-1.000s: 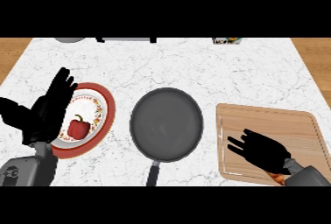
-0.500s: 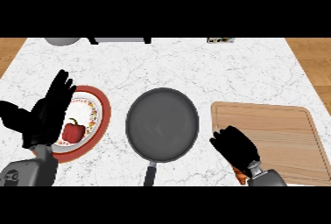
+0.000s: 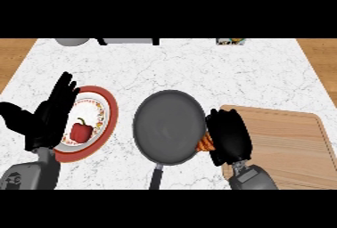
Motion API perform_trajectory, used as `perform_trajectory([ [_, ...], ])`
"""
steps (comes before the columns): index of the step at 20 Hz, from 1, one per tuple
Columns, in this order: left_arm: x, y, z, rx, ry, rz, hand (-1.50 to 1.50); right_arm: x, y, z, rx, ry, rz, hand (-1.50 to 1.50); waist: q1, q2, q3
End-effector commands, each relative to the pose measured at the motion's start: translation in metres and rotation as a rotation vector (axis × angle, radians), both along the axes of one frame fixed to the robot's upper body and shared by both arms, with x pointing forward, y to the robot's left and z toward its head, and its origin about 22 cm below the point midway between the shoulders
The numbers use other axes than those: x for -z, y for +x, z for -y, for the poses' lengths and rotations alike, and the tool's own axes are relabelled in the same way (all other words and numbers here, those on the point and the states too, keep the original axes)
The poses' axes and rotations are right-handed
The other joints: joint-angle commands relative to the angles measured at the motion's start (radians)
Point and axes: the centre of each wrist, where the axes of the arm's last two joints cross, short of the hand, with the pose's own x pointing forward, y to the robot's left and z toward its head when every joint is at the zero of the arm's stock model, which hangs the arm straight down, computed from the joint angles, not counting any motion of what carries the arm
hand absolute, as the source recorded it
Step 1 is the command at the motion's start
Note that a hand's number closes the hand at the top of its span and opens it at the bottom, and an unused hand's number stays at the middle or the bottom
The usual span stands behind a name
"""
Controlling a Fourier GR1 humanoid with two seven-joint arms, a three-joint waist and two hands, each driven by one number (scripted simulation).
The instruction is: Pick the croissant from the cutting board and place it in the pan
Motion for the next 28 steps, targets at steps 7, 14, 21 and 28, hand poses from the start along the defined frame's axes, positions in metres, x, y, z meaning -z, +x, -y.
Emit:
perform_trajectory([
  [7, -0.004, 0.007, 0.016, 0.083, 0.0, 0.01, 0.0, -0.067, -0.01, -0.062, 0.327, 0.108, 0.328, 1.5, 0.09, 0.018, -0.003],
  [14, 0.002, 0.015, 0.035, 0.119, -0.012, 0.011, 0.0, -0.092, -0.008, -0.096, 0.539, 0.214, 0.458, 1.5, 0.111, 0.039, -0.004],
  [21, -0.008, 0.017, 0.025, 0.113, -0.009, 0.018, 0.0, -0.106, 0.002, -0.118, 0.636, 0.29, 0.479, 1.5, 0.099, 0.031, -0.002],
  [28, -0.009, 0.016, 0.02, 0.071, 0.003, 0.026, 0.0, -0.101, 0.023, -0.117, 0.668, 0.366, 0.469, 1.5, 0.05, 0.033, 0.0],
])
